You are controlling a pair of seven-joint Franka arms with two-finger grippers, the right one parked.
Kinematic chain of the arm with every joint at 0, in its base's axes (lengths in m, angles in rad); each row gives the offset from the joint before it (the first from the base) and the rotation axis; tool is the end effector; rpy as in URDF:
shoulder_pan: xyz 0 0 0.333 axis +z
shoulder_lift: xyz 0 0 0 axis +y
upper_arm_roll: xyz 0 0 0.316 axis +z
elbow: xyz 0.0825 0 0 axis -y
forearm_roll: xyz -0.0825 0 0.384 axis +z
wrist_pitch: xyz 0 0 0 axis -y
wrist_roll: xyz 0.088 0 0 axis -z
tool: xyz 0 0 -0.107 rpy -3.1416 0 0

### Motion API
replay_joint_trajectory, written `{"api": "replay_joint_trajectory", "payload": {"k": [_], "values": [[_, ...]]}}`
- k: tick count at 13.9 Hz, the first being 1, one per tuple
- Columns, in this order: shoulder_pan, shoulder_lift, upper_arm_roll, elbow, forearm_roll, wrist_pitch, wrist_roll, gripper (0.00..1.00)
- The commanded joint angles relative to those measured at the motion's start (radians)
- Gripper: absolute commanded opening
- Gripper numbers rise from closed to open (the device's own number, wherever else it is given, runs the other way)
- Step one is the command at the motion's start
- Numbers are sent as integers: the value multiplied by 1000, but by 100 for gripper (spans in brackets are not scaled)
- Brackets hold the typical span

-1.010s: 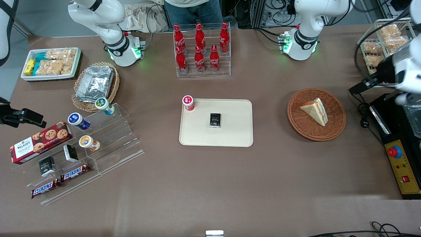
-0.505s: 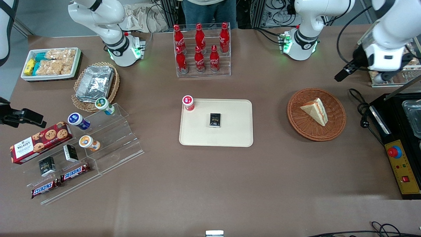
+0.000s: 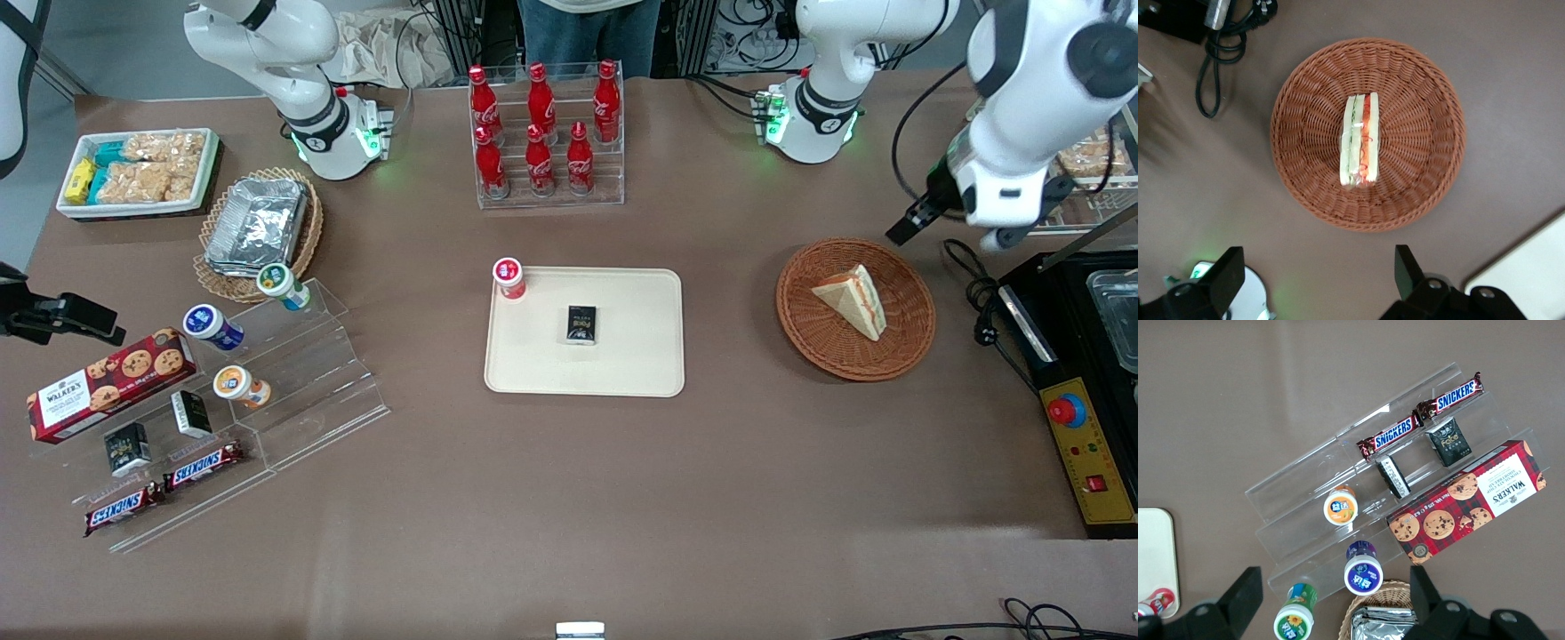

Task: Place sandwich from basket to tray
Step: 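Lower the open left gripper onto the wrapped sandwich in the basket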

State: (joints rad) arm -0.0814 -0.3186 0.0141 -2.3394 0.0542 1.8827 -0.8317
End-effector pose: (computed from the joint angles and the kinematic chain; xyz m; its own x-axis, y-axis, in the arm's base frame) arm 0.4328 -0.0249 0.4482 0.7323 0.6783 -0.0602 0.6678 -0.7326 -0.1319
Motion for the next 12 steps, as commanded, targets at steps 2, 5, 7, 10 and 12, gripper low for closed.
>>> {"api": "replay_joint_trajectory", "payload": {"k": [2, 5, 7, 10, 12], "values": [[9, 73, -6, -141, 12, 223, -95, 100], [8, 154, -6, -187, 12, 349, -161, 100], [8, 194, -6, -213, 12, 430, -167, 100], [8, 240, -6, -229, 13, 490, -167, 100], [9, 285, -6, -232, 13, 541, -167, 100]]}}
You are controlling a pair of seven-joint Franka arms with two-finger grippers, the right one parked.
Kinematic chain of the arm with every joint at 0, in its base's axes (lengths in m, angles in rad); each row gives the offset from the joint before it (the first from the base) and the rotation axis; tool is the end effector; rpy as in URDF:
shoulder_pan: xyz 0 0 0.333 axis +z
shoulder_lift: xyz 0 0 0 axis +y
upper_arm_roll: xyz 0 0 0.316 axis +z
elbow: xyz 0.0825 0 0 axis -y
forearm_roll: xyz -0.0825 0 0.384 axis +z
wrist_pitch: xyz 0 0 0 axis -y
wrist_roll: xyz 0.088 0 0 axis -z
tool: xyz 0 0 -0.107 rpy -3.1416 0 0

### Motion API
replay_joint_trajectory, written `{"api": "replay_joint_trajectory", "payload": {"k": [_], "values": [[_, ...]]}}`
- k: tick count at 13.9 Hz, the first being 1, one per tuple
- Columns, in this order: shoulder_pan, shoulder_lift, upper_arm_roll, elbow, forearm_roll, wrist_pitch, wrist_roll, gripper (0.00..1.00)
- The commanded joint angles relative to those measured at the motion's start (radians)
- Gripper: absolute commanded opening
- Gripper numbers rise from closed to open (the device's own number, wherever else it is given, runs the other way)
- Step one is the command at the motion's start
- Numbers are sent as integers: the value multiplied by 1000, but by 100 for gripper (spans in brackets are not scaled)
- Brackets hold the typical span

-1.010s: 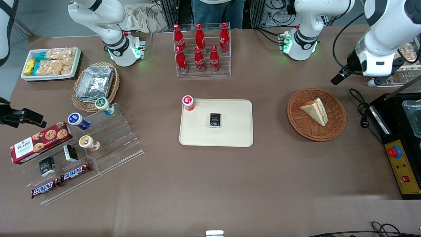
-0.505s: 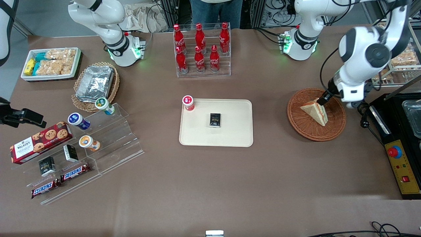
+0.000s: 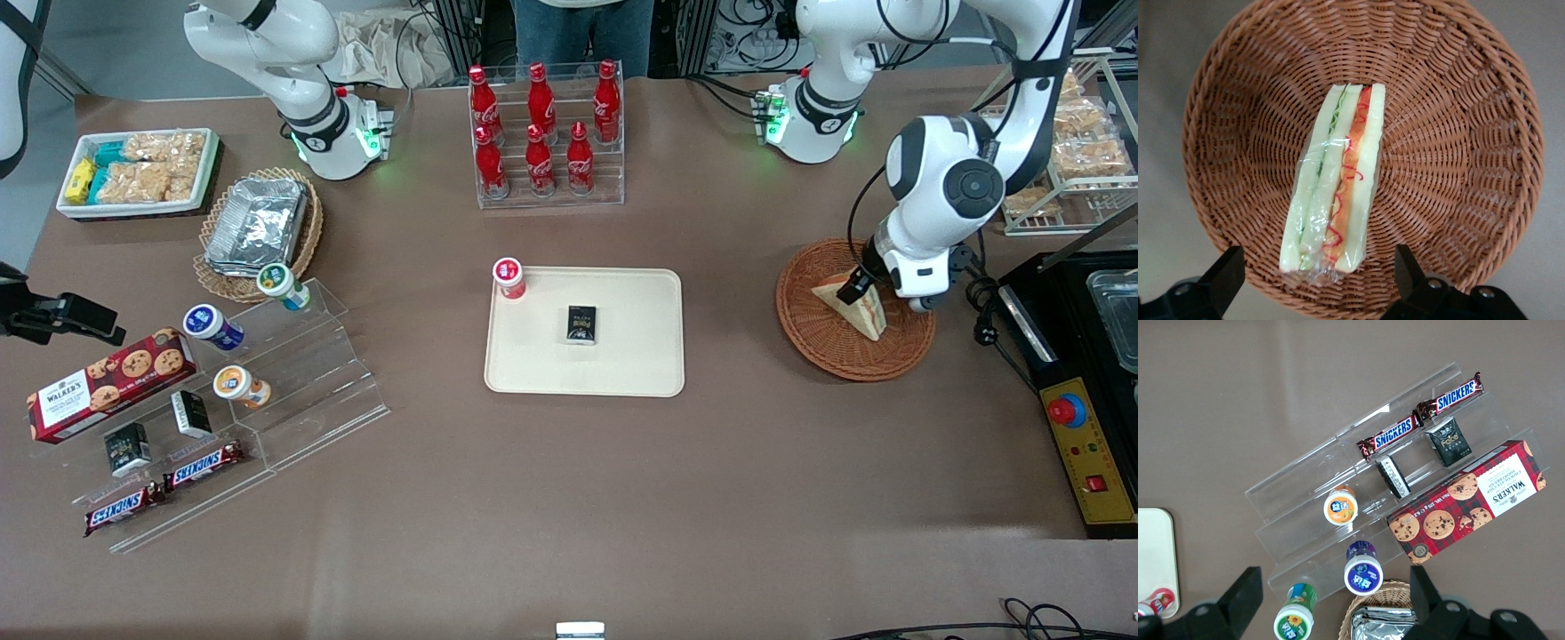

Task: Place sandwich from basket to tray
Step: 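Lower the open left gripper onto the wrapped sandwich in the basket, then close the left gripper on the sandwich and lift it up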

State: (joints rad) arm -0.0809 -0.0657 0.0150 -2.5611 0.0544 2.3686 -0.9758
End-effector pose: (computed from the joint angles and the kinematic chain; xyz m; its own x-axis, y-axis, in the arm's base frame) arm 0.4315 -0.0279 0.2796 0.6432 0.7643 -0.0449 0.7557 -0.6432 -0.1230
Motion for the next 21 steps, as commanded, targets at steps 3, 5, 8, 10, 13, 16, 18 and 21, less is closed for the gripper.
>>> {"api": "replay_joint_trajectory", "payload": {"k": [3, 5, 8, 10, 13, 16, 18, 21], "values": [[9, 84, -6, -14, 13, 110, -24, 100], [9, 98, -6, -13, 13, 116, -23, 100], [7, 118, -6, -10, 15, 149, -14, 56], [9, 110, -4, -5, 15, 149, 0, 2], [6, -1, -7, 7, 38, 65, 44, 0], [6, -192, -9, 74, 38, -211, 251, 0], [-6, -276, -13, 113, 21, -314, 400, 0], [-101, -336, -9, 130, -83, -358, 612, 0]]}}
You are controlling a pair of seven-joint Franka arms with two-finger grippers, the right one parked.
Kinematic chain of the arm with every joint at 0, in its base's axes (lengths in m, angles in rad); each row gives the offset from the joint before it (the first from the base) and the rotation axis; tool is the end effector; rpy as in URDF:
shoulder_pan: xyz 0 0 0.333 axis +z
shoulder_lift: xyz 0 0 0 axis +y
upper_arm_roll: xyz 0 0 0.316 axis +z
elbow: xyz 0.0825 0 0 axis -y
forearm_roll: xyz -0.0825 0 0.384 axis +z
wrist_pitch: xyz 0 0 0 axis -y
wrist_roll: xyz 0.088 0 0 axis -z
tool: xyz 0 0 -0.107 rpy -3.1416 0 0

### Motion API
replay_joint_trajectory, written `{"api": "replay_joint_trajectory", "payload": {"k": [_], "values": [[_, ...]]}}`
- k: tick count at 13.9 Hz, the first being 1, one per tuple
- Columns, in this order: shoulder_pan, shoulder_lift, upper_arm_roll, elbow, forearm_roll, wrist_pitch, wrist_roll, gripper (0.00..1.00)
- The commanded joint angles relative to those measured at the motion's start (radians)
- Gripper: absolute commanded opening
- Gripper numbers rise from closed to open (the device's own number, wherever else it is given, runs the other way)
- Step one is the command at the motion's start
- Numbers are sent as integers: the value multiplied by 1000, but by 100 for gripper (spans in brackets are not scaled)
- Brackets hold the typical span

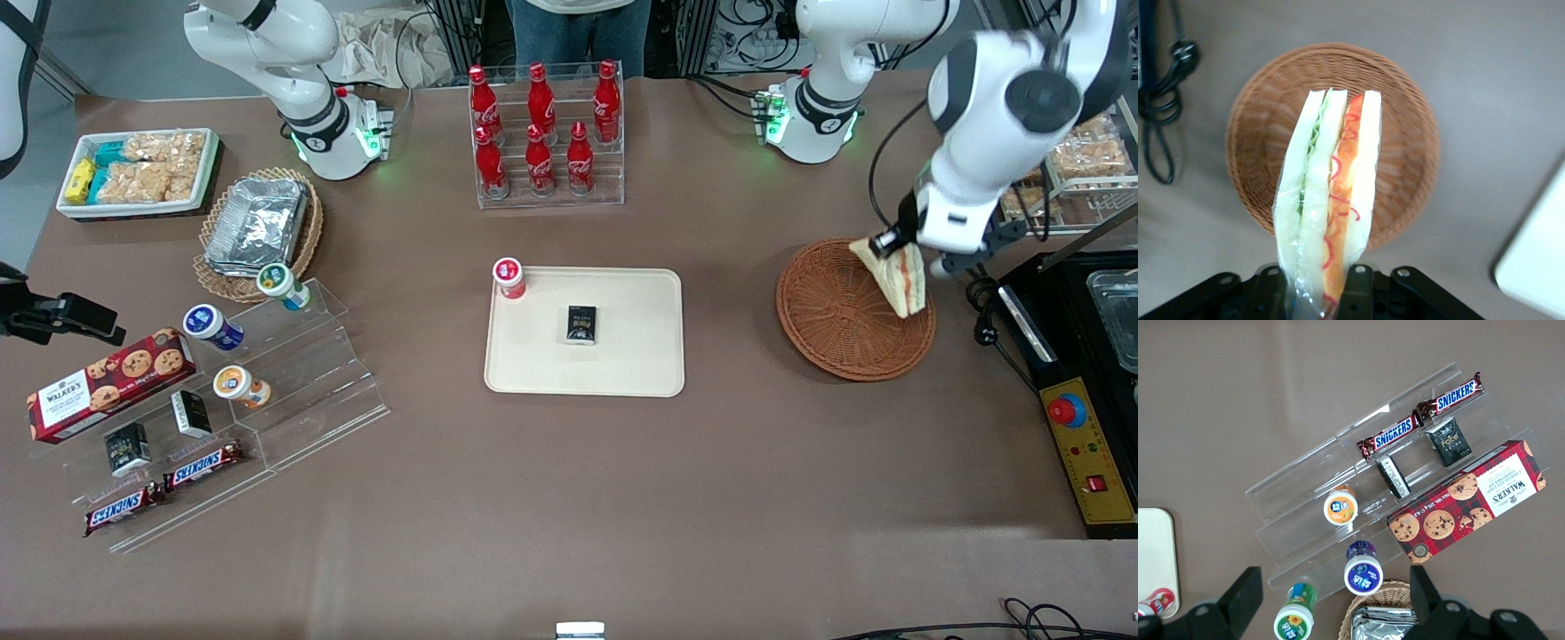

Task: Place sandwich from basket to tray
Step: 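Close the left gripper on the sandwich and lift it up, then carry the held sandwich with the left gripper over the white tray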

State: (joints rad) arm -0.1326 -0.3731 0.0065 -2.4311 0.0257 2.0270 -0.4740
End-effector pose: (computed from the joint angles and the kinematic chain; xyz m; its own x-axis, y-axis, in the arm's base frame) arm 0.4211 -0.0518 0.4408 0.9439 0.3297 -0.0184 0.3290 -0.9438 -0.0323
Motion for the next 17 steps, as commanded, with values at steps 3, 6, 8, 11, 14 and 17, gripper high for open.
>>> {"api": "replay_joint_trajectory", "payload": {"k": [3, 6, 8, 11, 14, 17], "values": [[-145, -26, -48, 20, -102, -24, 121, 0], [-228, 28, -100, 21, -118, 11, 75, 0], [-294, 98, -134, 18, -101, 91, 109, 0], [-314, 213, -145, 14, -115, 218, 97, 0], [-344, 353, -143, 14, -118, 369, 46, 0], [-380, 462, -143, 20, -116, 492, -36, 0]]}}
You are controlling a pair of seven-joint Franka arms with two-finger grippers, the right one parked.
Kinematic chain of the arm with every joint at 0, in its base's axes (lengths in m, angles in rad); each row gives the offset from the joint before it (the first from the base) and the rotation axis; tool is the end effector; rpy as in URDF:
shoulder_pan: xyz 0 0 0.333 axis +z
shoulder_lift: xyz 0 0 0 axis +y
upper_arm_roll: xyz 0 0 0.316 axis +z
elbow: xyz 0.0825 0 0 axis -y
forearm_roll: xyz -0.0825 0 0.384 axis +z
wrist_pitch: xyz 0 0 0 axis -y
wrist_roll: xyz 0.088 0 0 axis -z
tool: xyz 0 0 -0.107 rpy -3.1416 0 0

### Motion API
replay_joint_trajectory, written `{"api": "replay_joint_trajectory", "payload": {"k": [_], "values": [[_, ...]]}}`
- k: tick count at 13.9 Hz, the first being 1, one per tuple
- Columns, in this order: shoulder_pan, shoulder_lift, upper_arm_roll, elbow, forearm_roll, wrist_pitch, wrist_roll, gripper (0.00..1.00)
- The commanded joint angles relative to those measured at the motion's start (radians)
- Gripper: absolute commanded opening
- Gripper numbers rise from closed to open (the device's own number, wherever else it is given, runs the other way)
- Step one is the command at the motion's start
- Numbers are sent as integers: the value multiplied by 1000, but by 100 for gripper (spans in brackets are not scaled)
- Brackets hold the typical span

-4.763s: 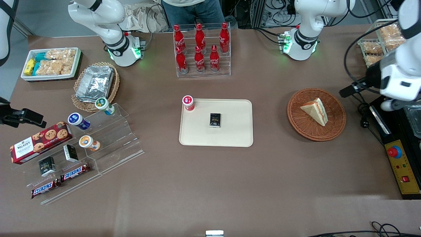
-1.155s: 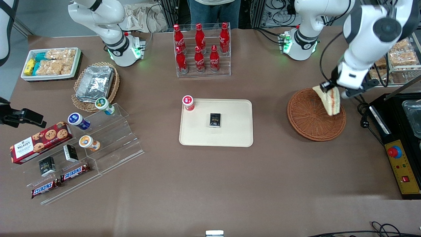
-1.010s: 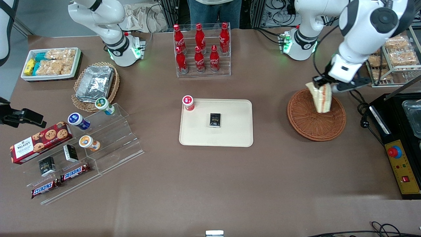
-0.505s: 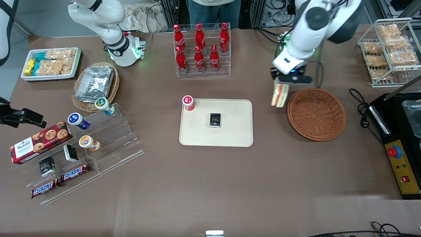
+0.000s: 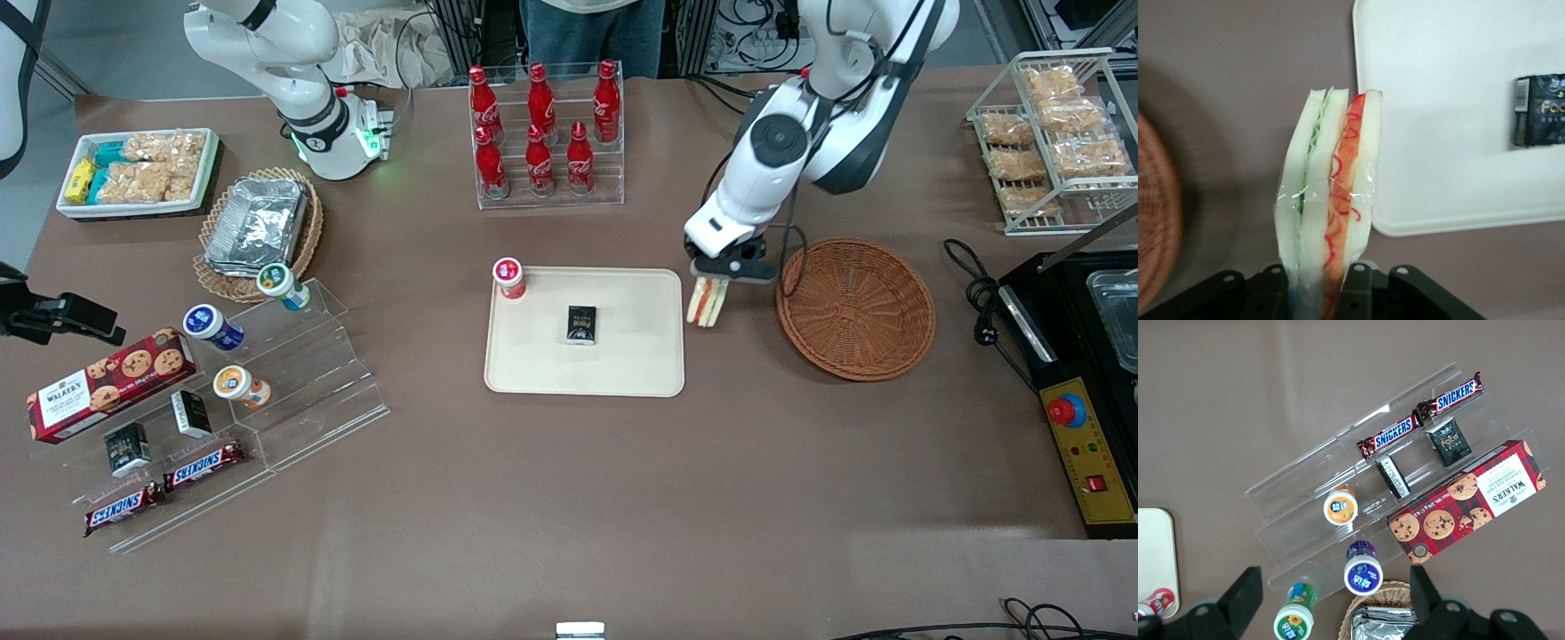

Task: Place sandwich from basket to tray

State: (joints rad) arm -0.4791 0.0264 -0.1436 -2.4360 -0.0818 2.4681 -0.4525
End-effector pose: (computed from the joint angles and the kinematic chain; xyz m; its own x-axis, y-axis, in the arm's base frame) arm 0.3939 -0.2827 0.2934 0.9941 -0.1066 -0.0204 -0.1055 -0.9931 0.0514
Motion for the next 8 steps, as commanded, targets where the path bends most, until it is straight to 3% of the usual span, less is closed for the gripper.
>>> {"api": "replay_joint_trajectory", "payload": {"k": [1, 8], "values": [[-38, 88, 7, 25, -6, 81, -84, 0], [-93, 224, 7, 97, 7, 175, -209, 0]]}}
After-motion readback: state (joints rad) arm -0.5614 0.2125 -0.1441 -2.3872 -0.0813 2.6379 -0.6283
